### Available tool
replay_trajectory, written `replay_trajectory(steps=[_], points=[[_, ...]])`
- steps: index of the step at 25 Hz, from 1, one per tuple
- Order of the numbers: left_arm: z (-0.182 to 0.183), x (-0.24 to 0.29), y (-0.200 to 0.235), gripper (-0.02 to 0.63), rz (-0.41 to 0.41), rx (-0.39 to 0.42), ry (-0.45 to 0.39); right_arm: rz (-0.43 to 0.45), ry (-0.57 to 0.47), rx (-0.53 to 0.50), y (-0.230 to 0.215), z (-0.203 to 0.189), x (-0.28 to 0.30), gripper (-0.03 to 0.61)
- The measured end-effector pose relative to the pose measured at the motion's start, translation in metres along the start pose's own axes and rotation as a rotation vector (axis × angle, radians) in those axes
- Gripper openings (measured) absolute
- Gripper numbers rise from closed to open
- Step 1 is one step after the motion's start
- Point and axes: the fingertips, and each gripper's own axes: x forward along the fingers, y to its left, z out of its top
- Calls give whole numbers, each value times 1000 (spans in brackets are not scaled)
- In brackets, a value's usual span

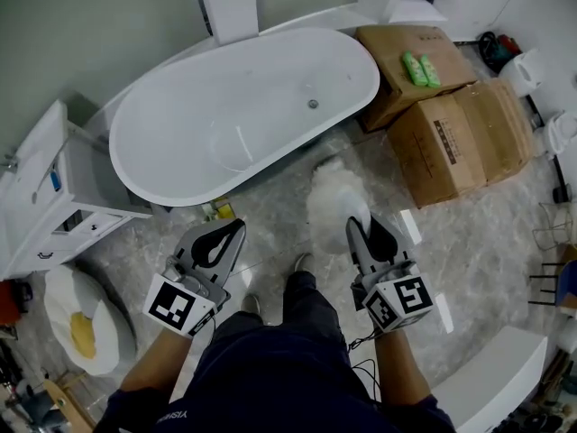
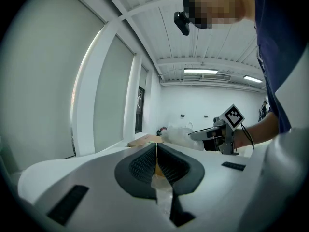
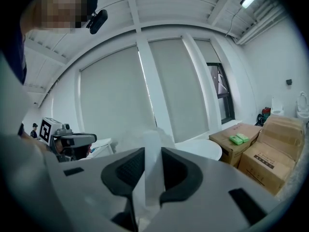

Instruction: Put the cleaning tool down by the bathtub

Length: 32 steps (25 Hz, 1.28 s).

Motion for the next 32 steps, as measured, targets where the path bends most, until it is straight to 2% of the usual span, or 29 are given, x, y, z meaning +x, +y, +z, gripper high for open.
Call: replay_trajectory(steps=[7, 13, 26, 32], points=[[-1, 73, 2, 34, 62, -6, 55, 41, 33, 38, -84, 1, 35, 96], [-19, 116, 5, 34, 89, -21, 123, 71, 74, 43, -134, -14, 72, 95], [-54, 180, 27, 34, 85, -38, 202, 60, 139, 92, -195, -53, 129, 96], [-89, 207, 39, 34, 59, -50, 230, 43, 173, 89, -213, -93, 155, 97]])
